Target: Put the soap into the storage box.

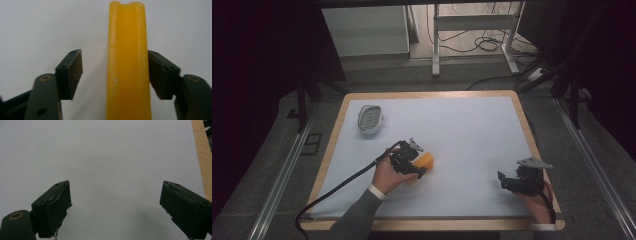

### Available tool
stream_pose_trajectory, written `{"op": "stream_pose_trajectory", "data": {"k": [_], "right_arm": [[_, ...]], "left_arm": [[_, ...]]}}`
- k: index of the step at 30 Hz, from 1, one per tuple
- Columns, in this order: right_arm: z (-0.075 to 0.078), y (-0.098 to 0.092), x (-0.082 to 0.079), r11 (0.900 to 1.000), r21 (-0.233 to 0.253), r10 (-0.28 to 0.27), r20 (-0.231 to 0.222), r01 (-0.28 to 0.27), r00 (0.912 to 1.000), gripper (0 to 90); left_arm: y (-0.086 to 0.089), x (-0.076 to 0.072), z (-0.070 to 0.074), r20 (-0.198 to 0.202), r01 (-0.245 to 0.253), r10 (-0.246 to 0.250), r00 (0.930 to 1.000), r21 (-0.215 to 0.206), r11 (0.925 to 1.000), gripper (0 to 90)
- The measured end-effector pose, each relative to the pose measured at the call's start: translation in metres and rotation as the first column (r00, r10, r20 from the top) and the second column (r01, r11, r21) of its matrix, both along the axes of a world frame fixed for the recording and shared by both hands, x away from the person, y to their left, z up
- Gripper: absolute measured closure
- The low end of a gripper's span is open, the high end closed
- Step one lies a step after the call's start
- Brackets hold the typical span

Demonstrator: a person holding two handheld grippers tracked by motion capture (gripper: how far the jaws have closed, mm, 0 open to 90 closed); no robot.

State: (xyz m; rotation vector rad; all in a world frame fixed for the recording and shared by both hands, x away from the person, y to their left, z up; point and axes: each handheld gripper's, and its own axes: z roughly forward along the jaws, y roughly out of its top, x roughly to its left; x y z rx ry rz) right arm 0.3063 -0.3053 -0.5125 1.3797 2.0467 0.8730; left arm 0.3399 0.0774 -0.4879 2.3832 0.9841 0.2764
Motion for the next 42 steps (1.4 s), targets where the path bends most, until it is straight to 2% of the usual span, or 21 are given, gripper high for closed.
{"op": "stream_pose_trajectory", "data": {"k": [2,5,6,7,8,11,19,23,26,27,28,29,35,42], "right_arm": [[0.000,0.000,0.000,1.000,-0.001,0.000,-0.001,0.000,1.0000,10.0],[0.000,-0.001,0.000,1.000,0.001,0.000,0.000,0.000,1.0000,10.0],[0.000,-0.001,0.000,1.000,0.001,0.000,0.000,0.000,1.0000,10.0],[0.000,-0.001,0.000,1.000,0.001,-0.002,-0.001,0.002,1.0000,10.0],[0.000,-0.001,0.000,1.000,0.000,-0.003,-0.003,0.003,1.0000,10.0],[-0.001,-0.001,0.001,1.000,0.001,-0.005,-0.004,0.005,1.0000,10.0],[0.000,-0.002,0.000,1.000,0.001,-0.004,-0.004,0.004,1.0000,10.0],[0.000,-0.002,0.000,1.000,0.003,-0.007,0.001,0.007,1.0000,10.0],[0.000,-0.003,0.000,1.000,0.004,-0.008,-0.001,0.008,1.0000,10.0],[0.001,-0.004,0.000,1.000,0.008,-0.009,0.002,0.009,1.0000,10.0],[0.001,-0.004,0.000,1.000,0.008,-0.009,0.002,0.009,1.0000,10.0],[0.001,-0.005,0.000,1.000,0.009,-0.010,0.004,0.010,0.9999,10.0],[0.002,-0.006,0.000,1.000,0.010,-0.014,0.005,0.014,0.9999,10.1],[0.002,-0.007,0.000,1.000,0.009,-0.017,0.007,0.017,0.9998,10.1]], "left_arm": [[-0.003,0.000,-0.003,-0.012,0.005,-0.005,0.9999,-0.005,1.0000,35.9],[-0.006,0.001,-0.007,-0.038,0.006,-0.006,0.9993,0.007,1.0000,47.3],[-0.006,0.001,-0.007,-0.038,0.006,-0.006,0.9993,0.007,1.0000,51.7],[-0.007,0.000,-0.008,-0.033,0.006,-0.006,0.9994,0.002,1.0000,51.7],[-0.008,-0.002,-0.007,-0.026,0.010,-0.011,0.9996,-0.012,0.9999,57.5],[-0.008,-0.001,-0.008,-0.031,0.008,-0.008,0.9995,-0.007,0.9999,60.0],[-0.008,-0.001,-0.010,-0.021,0.014,-0.014,0.9997,0.003,0.9999,61.1],[-0.005,0.001,-0.006,-0.052,0.035,-0.035,0.9981,0.006,0.9994,61.2],[-0.002,0.001,-0.003,-0.050,0.038,-0.038,0.9980,-0.001,0.9993,61.2],[0.002,0.001,0.002,-0.039,0.036,-0.038,0.9985,-0.028,0.9989,61.2],[0.002,0.001,0.002,-0.039,0.036,-0.038,0.9985,-0.028,0.9989,61.2],[0.006,0.001,0.007,-0.033,0.032,-0.034,0.9989,-0.056,0.9979,61.2],[0.019,-0.001,0.024,-0.009,0.032,-0.034,0.9994,-0.117,0.9926,61.2],[0.029,0.000,0.029,-0.003,0.007,-0.007,1.0000,-0.139,0.9903,61.2]]}}
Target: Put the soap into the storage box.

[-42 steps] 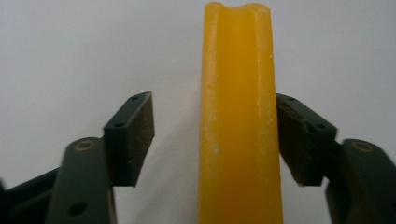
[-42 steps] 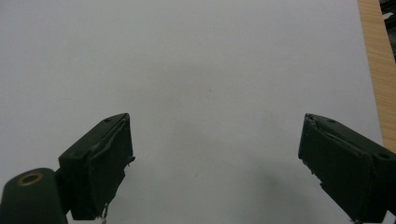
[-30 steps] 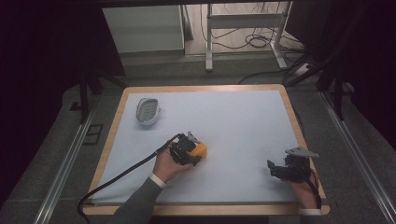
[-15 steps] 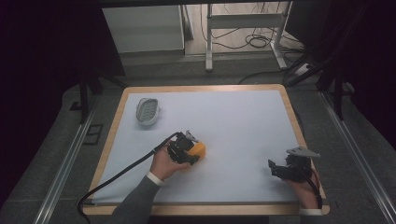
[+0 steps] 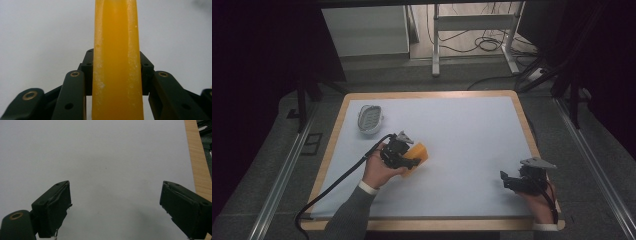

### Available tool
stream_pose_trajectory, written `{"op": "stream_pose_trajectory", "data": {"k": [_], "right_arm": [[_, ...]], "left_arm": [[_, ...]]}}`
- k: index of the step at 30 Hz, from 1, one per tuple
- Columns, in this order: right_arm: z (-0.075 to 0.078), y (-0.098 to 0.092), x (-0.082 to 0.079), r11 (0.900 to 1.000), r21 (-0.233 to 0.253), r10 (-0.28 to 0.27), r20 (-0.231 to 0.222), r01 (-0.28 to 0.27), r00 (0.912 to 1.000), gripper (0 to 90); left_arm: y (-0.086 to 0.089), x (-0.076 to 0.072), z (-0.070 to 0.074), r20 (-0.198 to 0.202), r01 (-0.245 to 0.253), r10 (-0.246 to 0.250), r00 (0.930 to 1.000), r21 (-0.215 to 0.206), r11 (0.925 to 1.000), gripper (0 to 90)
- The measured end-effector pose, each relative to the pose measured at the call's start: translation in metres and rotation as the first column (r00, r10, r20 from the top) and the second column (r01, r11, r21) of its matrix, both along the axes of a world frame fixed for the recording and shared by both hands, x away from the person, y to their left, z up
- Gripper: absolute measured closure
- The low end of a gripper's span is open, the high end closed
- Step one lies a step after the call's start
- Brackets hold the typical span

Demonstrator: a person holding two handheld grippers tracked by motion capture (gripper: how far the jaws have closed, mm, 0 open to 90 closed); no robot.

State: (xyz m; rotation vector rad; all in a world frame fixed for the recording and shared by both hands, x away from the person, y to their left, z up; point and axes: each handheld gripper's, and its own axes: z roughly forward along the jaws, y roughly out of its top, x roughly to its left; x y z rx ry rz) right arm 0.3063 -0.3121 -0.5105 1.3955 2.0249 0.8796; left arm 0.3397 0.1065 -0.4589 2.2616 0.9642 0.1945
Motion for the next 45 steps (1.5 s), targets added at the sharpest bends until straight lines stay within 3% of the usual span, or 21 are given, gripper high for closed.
{"op": "stream_pose_trajectory", "data": {"k": [13,18,30,45], "right_arm": [[0.000,-0.003,0.000,1.000,0.014,-0.013,-0.009,0.013,0.9999,10.1],[-0.001,-0.002,0.000,1.000,0.016,-0.015,-0.011,0.015,0.9998,10.1],[-0.002,-0.001,0.001,1.000,0.006,-0.012,-0.016,0.013,0.9998,10.1],[-0.003,-0.002,0.001,1.000,0.004,-0.014,-0.019,0.014,0.9997,10.1]], "left_arm": [[0.013,0.002,0.007,0.002,-0.019,0.019,0.9998,-0.009,0.9998,61.2],[0.020,0.000,0.015,0.030,-0.036,0.036,0.9989,-0.015,0.9992,61.2],[0.035,0.004,0.024,0.053,-0.062,0.063,0.9966,-0.026,0.9977,61.2],[0.059,0.016,0.043,0.071,-0.101,0.103,0.9922,-0.025,0.9946,61.2]]}}
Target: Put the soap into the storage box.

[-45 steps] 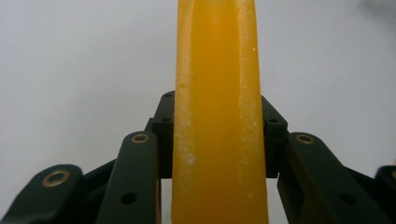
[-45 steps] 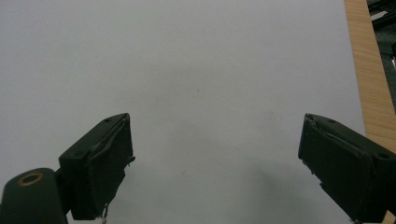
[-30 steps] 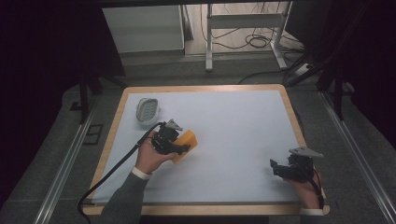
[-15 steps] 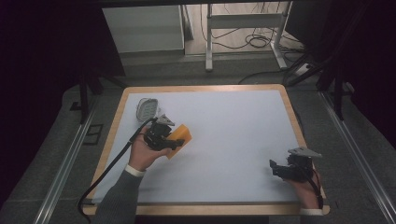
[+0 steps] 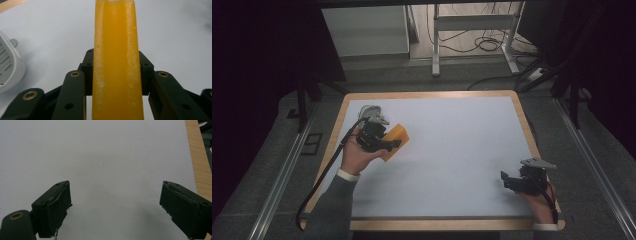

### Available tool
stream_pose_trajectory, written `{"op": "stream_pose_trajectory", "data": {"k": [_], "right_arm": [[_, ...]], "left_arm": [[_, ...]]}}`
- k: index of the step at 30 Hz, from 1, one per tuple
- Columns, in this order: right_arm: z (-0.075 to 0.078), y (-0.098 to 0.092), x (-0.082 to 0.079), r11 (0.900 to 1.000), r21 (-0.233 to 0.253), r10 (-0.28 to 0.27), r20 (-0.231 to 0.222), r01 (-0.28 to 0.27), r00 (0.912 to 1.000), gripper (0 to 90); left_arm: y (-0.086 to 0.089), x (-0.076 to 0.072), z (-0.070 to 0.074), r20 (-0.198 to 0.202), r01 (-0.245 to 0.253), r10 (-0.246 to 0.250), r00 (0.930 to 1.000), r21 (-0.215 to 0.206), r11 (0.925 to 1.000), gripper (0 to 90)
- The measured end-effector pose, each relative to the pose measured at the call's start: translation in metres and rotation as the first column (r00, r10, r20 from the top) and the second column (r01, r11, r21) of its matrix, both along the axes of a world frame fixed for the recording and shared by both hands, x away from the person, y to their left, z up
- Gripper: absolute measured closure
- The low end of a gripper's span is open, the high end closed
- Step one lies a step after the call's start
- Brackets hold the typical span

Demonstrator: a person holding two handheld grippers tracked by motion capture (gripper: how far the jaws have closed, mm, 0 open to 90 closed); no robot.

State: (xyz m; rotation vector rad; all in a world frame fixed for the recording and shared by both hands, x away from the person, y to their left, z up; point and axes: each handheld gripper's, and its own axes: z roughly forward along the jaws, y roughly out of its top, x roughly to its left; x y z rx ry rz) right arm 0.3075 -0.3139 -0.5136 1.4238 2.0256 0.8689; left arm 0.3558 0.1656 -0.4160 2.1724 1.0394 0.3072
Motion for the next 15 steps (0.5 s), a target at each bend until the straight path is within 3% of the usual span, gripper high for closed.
{"op": "stream_pose_trajectory", "data": {"k": [15], "right_arm": [[-0.001,0.000,0.000,1.000,0.001,-0.005,-0.007,0.005,1.0000,10.1]], "left_arm": [[0.014,0.017,0.008,0.001,-0.042,0.042,0.9991,0.013,0.9990,61.2]]}}
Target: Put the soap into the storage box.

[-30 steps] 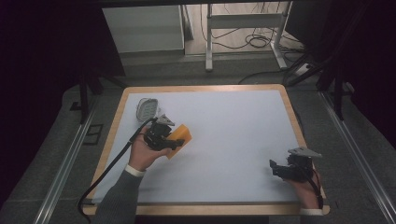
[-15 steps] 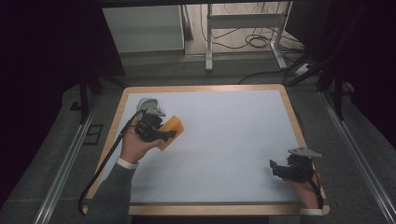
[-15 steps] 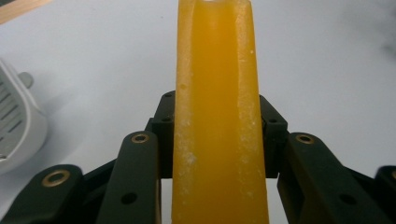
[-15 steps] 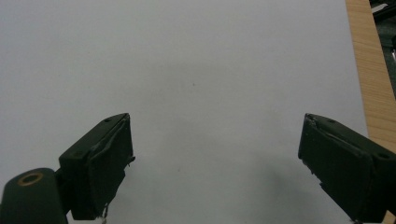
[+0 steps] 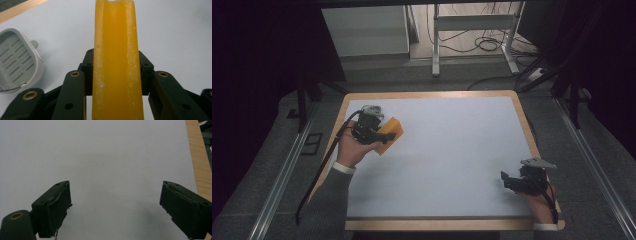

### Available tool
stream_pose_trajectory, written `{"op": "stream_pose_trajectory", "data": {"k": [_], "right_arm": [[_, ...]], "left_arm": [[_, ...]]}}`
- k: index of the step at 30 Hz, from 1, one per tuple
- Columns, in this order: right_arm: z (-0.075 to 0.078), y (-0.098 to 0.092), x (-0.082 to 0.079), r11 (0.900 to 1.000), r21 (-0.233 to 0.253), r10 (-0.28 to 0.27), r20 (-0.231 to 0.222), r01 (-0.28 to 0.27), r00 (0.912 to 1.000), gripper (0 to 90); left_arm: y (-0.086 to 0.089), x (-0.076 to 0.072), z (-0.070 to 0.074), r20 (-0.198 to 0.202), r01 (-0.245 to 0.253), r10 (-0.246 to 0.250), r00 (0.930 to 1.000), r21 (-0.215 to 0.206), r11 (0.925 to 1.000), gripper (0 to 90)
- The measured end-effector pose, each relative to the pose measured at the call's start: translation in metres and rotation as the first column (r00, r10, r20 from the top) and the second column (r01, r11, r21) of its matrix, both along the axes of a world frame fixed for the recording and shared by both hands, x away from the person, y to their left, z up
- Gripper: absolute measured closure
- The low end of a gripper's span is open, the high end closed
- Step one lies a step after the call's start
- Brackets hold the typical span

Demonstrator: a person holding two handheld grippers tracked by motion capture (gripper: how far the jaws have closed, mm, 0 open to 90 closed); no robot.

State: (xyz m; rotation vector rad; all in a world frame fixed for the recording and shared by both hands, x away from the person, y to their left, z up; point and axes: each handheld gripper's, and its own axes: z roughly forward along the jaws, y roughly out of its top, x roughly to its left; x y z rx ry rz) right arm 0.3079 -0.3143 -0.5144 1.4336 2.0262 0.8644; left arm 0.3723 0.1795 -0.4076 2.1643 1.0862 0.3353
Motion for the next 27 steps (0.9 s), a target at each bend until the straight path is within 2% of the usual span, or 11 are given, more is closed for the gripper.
{"op": "stream_pose_trajectory", "data": {"k": [1,4,18,22,27], "right_arm": [[0.000,0.000,0.000,1.000,-0.001,0.000,0.000,0.000,1.0000,10.1],[0.000,0.000,0.000,1.000,-0.001,-0.001,-0.001,0.001,1.0000,10.1],[-0.001,-0.002,0.000,1.000,-0.002,-0.007,-0.002,0.007,1.0000,10.1],[-0.001,-0.002,0.000,1.000,-0.001,-0.007,-0.002,0.007,1.0000,10.1],[-0.002,-0.003,0.001,1.000,-0.001,-0.009,-0.003,0.009,1.0000,10.1]], "left_arm": [[0.002,0.002,0.002,0.017,-0.016,0.016,0.9997,0.001,0.9999,61.2],[0.004,0.008,0.004,0.017,-0.022,0.022,0.9996,0.001,0.9998,61.2],[0.016,0.030,0.006,-0.016,-0.049,0.049,0.9987,-0.004,0.9988,61.2],[0.020,0.036,0.006,-0.032,-0.065,0.065,0.9974,-0.021,0.9976,61.2],[0.023,0.042,0.006,-0.040,-0.080,0.079,0.9960,-0.023,0.9965,61.2]]}}
